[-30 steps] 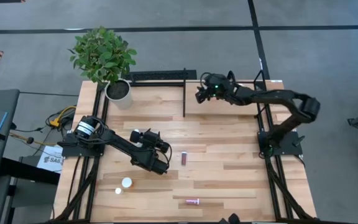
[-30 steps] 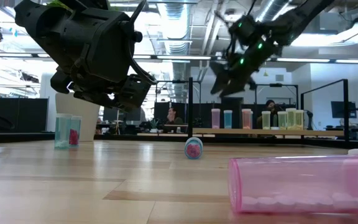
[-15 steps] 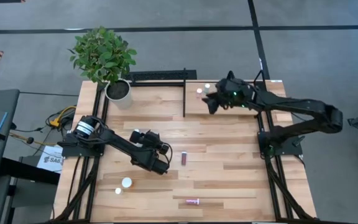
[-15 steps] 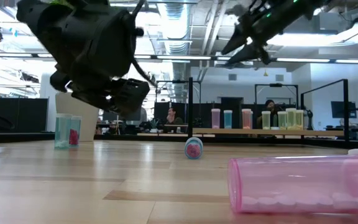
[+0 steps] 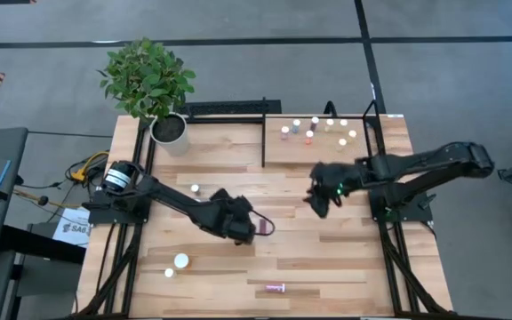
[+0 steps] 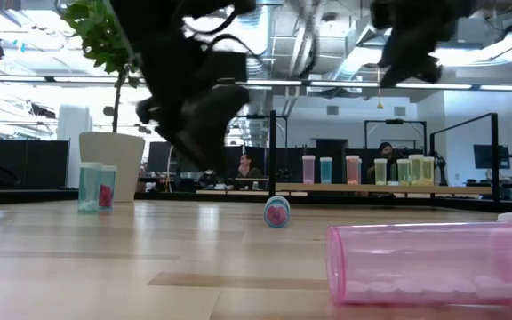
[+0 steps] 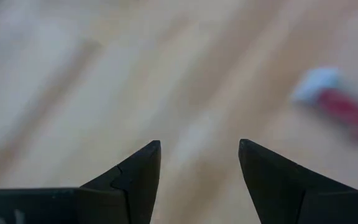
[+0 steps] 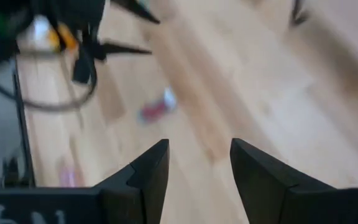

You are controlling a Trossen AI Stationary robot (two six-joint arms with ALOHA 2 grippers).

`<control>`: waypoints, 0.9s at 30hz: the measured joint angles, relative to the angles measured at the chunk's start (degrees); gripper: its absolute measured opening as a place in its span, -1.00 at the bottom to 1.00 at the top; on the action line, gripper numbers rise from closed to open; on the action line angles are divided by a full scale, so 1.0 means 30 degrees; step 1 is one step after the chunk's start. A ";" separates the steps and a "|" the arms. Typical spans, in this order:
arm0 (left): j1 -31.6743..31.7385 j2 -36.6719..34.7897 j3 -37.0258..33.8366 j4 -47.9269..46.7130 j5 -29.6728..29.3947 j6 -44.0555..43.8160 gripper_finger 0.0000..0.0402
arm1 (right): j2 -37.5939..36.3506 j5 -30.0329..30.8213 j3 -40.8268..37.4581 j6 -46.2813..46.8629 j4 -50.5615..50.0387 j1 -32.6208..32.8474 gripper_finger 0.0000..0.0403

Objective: Pick and place medicine bottles onto shelf by color
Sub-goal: Put the blue pill bottle on the shelf

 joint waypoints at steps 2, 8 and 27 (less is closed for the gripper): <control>0.0105 0.0000 0.0461 0.1285 0.1891 -0.0012 0.02 | 0.0013 0.0006 0.0014 0.0051 -0.0148 0.1151 -0.06; -0.0188 0.0000 0.1842 0.5106 0.4605 -0.3054 0.02 | 0.0029 0.0011 0.0015 -0.0626 -0.0393 0.4177 -0.06; -0.4031 0.0000 0.3735 0.7208 0.0527 -1.1905 0.02 | 0.2356 0.1614 0.0065 0.4972 0.1931 0.7110 -0.09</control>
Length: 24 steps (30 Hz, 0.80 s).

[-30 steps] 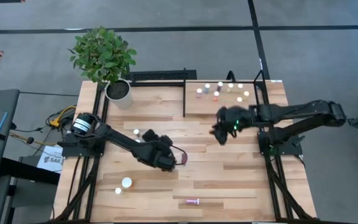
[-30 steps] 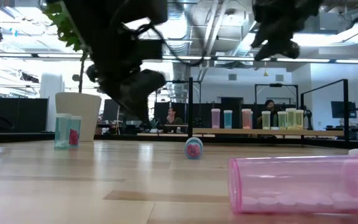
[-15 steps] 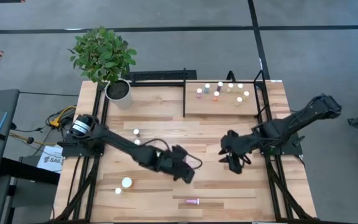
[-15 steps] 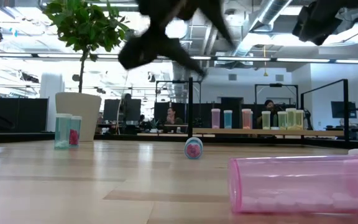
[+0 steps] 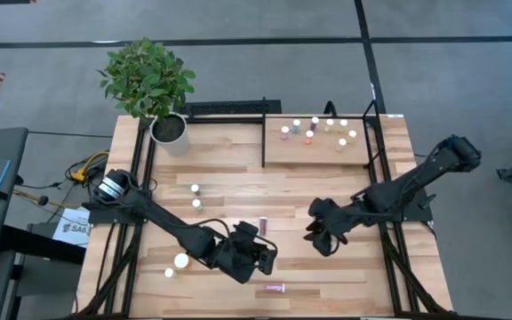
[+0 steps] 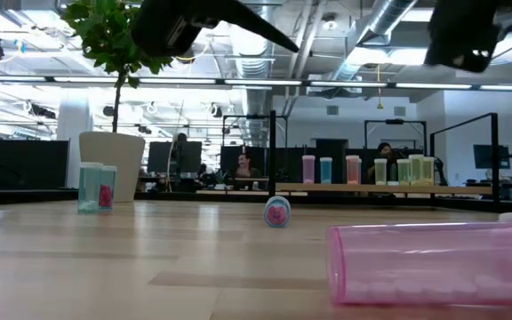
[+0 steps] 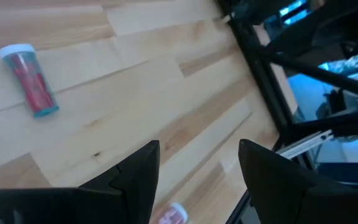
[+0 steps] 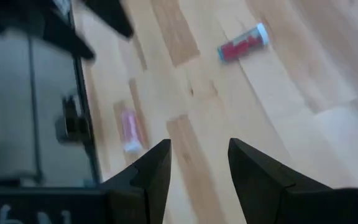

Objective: Pick and place medicine bottles onto shelf by color
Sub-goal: Put the blue pill bottle on the shelf

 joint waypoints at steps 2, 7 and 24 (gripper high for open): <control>0.0093 -0.0010 0.0123 -0.0139 0.0555 0.0174 0.02 | 0.0682 0.0316 -0.0043 0.1498 0.0114 -0.0141 -0.10; 0.0214 -0.0451 0.0164 -0.1780 0.2460 0.0684 0.02 | 0.2879 0.0598 -0.0043 0.3676 0.1466 -0.0859 -0.07; -0.0758 -0.4455 0.0156 -1.3381 0.5953 0.8191 0.02 | 0.9951 0.0766 0.1081 1.3020 0.8143 -0.3314 -0.16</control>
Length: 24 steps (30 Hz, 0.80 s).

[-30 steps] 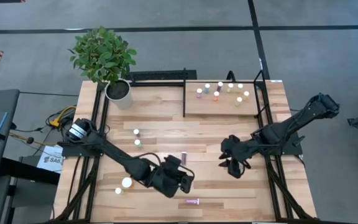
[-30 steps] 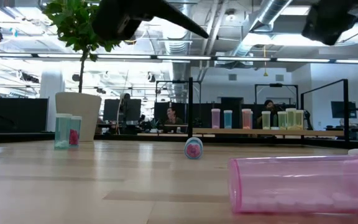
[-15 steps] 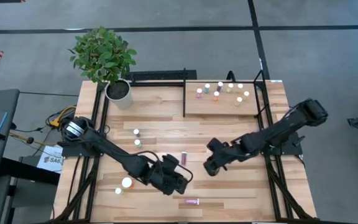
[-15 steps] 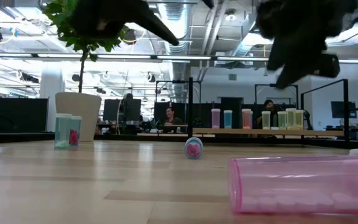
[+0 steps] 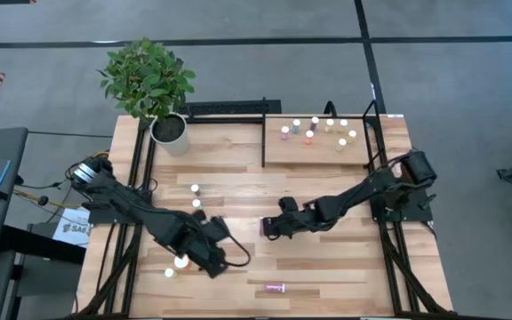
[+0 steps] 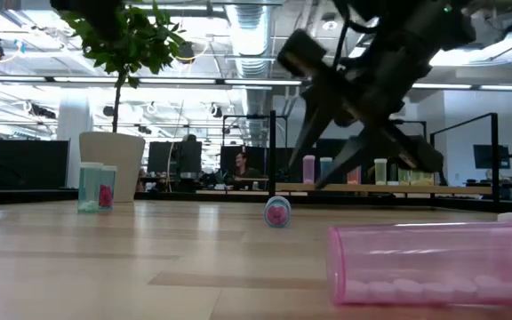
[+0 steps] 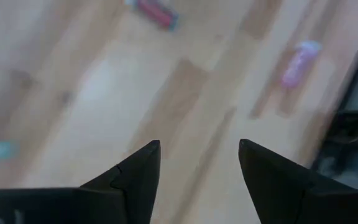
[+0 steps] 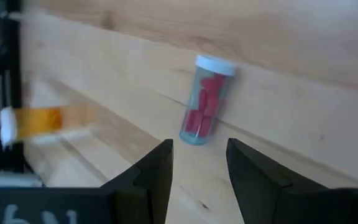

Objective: Pick and place medicine bottles onto shelf by color
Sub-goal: Put the blue pill bottle on the shelf

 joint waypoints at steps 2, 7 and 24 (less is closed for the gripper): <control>-0.0029 -0.0520 -0.0044 -0.1024 -0.0260 0.0709 0.02 | 0.0756 0.0075 0.0589 0.0951 -0.0002 0.0120 -0.18; -0.0049 -0.1440 -0.0036 -0.2932 -0.1331 0.1879 0.02 | 0.2029 0.1107 0.2764 0.2067 -0.1796 0.0504 -0.22; -0.0175 -0.1679 -0.0510 -0.3697 -0.1588 0.2866 0.02 | 0.4931 0.1881 0.8773 0.1394 -0.9928 0.0348 -0.25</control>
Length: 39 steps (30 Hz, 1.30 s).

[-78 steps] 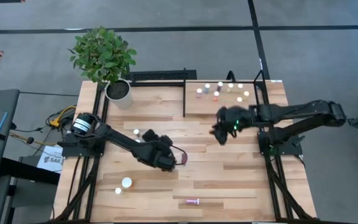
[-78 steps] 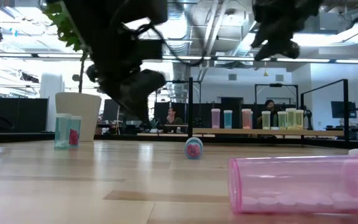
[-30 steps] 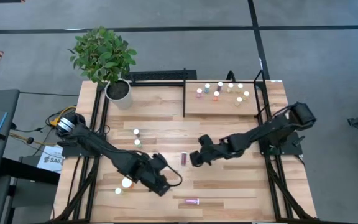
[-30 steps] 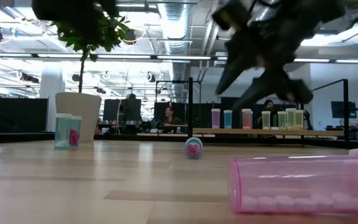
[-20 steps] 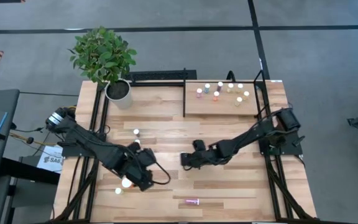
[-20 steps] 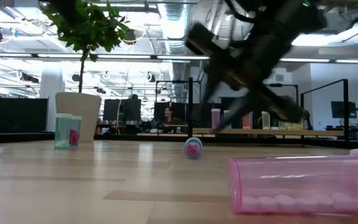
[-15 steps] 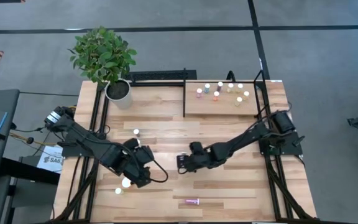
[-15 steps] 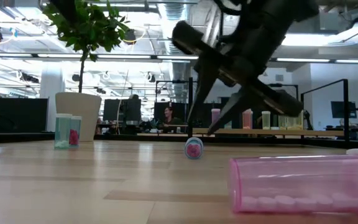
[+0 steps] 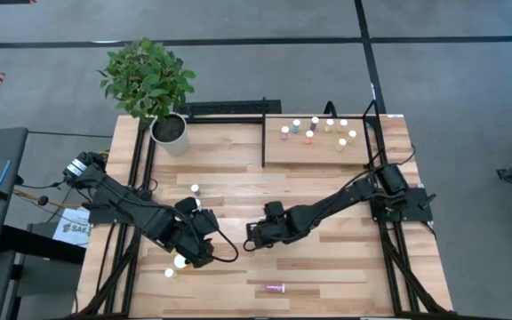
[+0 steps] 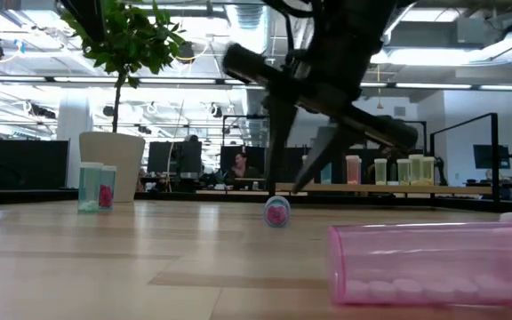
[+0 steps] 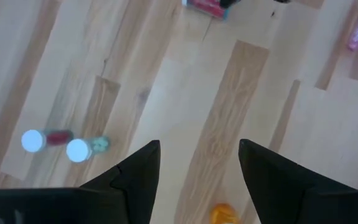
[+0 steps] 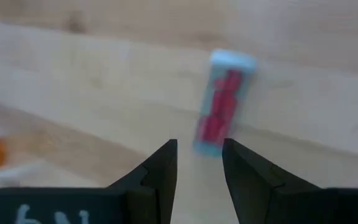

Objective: Pick and place medicine bottles onto shelf by color
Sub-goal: Put the blue pill bottle on the shelf

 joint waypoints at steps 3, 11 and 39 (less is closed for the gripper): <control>-0.0005 0.0000 0.0000 -0.0012 0.0090 0.0067 0.02 | 0.0002 0.0063 -0.0025 0.0124 -0.0133 -0.0136 -0.26; -0.0005 0.0007 0.0000 -0.0020 0.0376 0.0089 0.02 | 0.0007 0.0369 -0.0025 0.0514 -0.0055 -0.0113 -0.26; -0.0005 0.0007 0.0000 -0.0034 0.0396 0.0155 0.02 | 0.0007 0.1553 -0.0032 0.0081 -0.0134 0.0021 -0.12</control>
